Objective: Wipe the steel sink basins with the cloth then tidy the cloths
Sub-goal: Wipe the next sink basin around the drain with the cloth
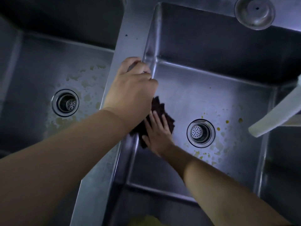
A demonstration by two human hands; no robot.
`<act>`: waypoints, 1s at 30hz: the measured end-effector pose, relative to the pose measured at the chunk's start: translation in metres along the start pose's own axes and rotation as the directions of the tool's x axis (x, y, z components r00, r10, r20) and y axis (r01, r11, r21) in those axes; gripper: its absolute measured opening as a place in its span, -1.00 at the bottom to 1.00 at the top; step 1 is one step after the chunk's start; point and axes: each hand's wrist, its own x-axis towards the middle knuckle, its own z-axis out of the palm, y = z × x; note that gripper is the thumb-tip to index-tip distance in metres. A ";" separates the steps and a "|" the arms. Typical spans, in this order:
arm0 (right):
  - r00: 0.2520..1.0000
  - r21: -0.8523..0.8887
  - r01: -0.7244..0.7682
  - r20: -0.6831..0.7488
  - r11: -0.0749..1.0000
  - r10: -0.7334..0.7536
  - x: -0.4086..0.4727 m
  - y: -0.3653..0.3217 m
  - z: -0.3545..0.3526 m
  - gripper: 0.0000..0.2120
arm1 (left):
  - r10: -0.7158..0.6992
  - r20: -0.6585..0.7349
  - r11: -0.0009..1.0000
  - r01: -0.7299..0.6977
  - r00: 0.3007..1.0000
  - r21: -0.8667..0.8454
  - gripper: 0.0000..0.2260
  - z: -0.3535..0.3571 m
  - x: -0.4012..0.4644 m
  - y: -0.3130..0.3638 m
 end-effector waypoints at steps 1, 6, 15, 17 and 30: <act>0.999 -0.009 -0.038 -0.012 0.999 0.038 0.018 0.008 -0.008 -0.35 | 0.000 0.002 1.000 0.000 1.000 -0.002 -0.86 0.000 0.001 0.000; 0.985 -0.039 -0.159 -0.073 0.987 0.156 0.102 0.051 -0.042 -0.31 | -0.001 -0.018 1.000 0.001 1.000 -0.010 -0.79 -0.001 0.004 0.002; 0.974 0.058 -0.167 -0.144 0.984 0.174 0.122 0.089 -0.065 -0.35 | 0.060 0.108 0.963 -0.086 0.992 0.254 -0.72 -0.006 0.002 0.013; 0.966 0.071 -0.202 -0.149 0.977 0.211 0.104 0.102 -0.062 -0.34 | 0.139 0.150 0.922 -0.183 0.979 0.341 -0.72 -0.006 0.000 0.019; 0.851 0.073 -0.497 -0.157 0.865 0.502 -0.041 0.269 -0.043 -0.29 | -0.057 0.633 0.984 -0.064 0.772 0.166 -0.41 0.111 -0.033 0.130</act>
